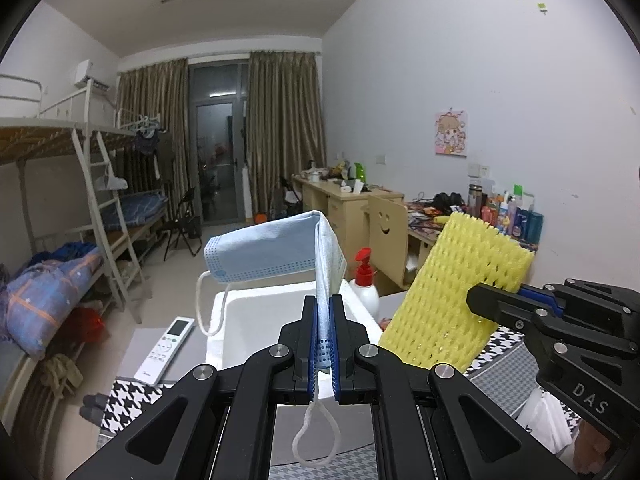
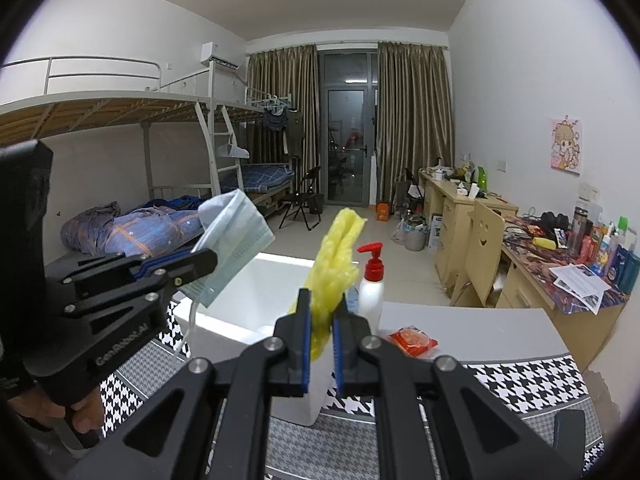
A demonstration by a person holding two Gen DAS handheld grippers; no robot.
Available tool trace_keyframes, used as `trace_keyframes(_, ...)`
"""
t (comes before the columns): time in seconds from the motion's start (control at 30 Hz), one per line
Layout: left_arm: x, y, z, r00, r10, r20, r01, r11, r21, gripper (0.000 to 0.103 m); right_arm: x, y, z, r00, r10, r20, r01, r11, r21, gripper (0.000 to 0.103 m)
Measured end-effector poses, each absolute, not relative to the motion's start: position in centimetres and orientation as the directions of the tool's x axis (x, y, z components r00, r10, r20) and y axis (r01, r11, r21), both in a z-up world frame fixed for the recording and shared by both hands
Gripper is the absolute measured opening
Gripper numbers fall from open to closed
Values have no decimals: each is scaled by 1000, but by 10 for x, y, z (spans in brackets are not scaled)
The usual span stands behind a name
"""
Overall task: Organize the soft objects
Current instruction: 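Carry the mask and sponge over the white foam box with both grippers, then open the left gripper to drop the mask into the foam box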
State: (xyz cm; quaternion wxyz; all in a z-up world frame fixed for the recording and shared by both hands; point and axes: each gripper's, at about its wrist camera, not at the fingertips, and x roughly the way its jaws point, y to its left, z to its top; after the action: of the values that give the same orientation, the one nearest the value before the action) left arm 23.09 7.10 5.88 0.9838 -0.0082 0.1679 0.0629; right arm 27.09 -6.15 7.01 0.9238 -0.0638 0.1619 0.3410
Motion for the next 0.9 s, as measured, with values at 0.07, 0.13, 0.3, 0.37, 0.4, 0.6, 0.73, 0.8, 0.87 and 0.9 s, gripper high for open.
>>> trace_keyframes(0.07,234,71,58,932,129,-338,-135,991,7,6,273,-59,70,713,611,-343,-652,758,-7,12)
trace_keyframes(0.13,237,73,57,930,134,-342,-140,990,7,6,277,-56,71,712,610,-347,-651,759,-4,12)
trace_keyframes(0.3,247,77,53,922,142,-361,-150,989,6,6,284,-50,71,706,612,-355,-656,754,-5,12)
trace_keyframes(0.37,252,80,51,918,144,-370,-153,988,6,6,285,-48,70,704,611,-362,-656,755,0,12)
trace_keyframes(0.4,254,83,50,916,142,-374,-152,988,4,6,287,-48,70,703,611,-364,-655,755,2,12)
trace_keyframes(0.6,270,90,45,907,134,-400,-148,989,-3,6,290,-44,70,706,603,-371,-650,760,-1,12)
trace_keyframes(0.73,281,97,38,899,117,-423,-139,990,-22,7,293,-40,69,711,594,-376,-643,766,-5,12)
trace_keyframes(0.8,286,101,34,890,113,-441,-137,990,-22,12,295,-38,68,709,593,-381,-642,766,-3,12)
trace_keyframes(0.87,290,102,31,879,120,-461,-139,990,-9,35,297,-36,67,709,591,-385,-642,767,-4,12)
trace_keyframes(0.9,290,102,29,875,125,-467,-143,990,-3,44,297,-36,66,708,591,-385,-642,767,-4,12)
